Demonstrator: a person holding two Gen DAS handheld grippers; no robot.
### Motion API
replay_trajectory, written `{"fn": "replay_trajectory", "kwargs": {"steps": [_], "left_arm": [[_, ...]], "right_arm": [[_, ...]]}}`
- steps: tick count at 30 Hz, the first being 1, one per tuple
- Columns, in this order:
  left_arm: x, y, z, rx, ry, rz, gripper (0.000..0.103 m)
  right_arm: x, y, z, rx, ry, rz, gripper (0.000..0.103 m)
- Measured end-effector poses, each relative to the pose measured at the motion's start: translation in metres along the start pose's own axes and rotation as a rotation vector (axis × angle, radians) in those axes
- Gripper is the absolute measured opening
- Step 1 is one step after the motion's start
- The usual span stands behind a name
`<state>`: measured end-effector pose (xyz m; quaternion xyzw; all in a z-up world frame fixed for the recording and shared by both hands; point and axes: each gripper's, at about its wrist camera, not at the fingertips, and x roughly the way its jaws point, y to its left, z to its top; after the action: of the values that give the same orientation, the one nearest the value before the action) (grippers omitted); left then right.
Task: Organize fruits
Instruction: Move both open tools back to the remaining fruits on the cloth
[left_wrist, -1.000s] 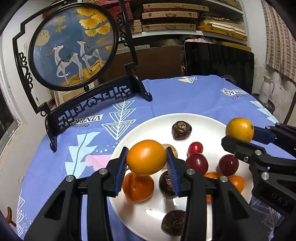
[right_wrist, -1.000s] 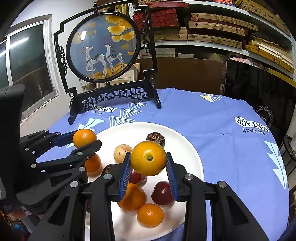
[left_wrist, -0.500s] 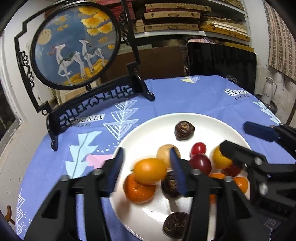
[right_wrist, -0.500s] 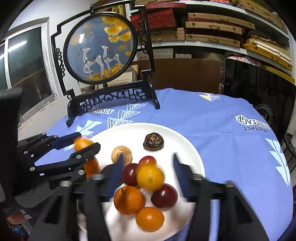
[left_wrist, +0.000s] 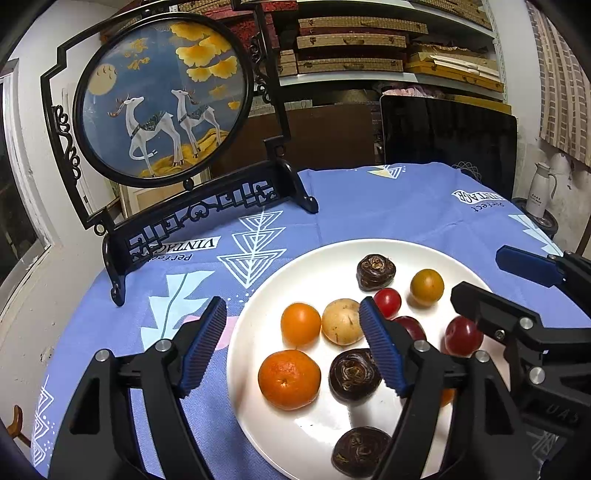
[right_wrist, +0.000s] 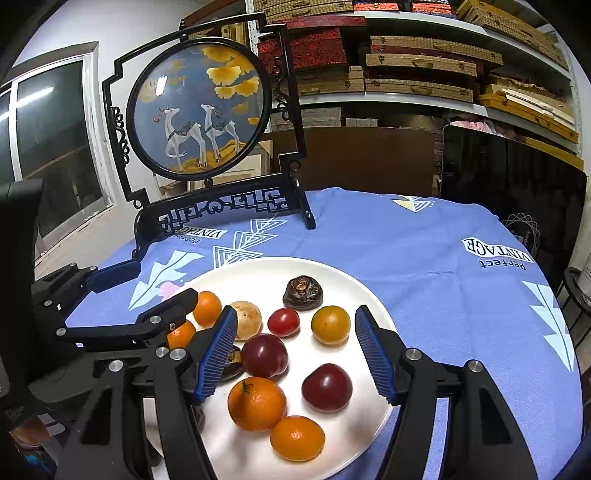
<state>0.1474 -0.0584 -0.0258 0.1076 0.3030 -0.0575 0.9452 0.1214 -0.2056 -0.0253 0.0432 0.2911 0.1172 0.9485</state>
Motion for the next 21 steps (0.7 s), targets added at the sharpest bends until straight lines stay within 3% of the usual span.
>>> {"fn": "replay_trajectory", "kwargs": {"steps": [10, 15, 18, 21], "left_arm": [[-0.005, 0.002, 0.002, -0.001, -0.01, -0.001, 0.073], [-0.024, 0.028, 0.014, -0.064, -0.068, 0.012, 0.074], [-0.041, 0.049, 0.022, -0.101, -0.112, 0.019, 0.079], [-0.067, 0.062, 0.02, -0.116, -0.171, 0.018, 0.086]], "right_arm": [[-0.005, -0.001, 0.002, 0.013, -0.014, 0.008, 0.071], [-0.027, 0.007, 0.008, 0.037, -0.044, 0.075, 0.071], [-0.049, 0.014, -0.007, 0.065, -0.026, 0.163, 0.073], [-0.066, 0.027, -0.037, 0.021, 0.052, 0.179, 0.073]]}}
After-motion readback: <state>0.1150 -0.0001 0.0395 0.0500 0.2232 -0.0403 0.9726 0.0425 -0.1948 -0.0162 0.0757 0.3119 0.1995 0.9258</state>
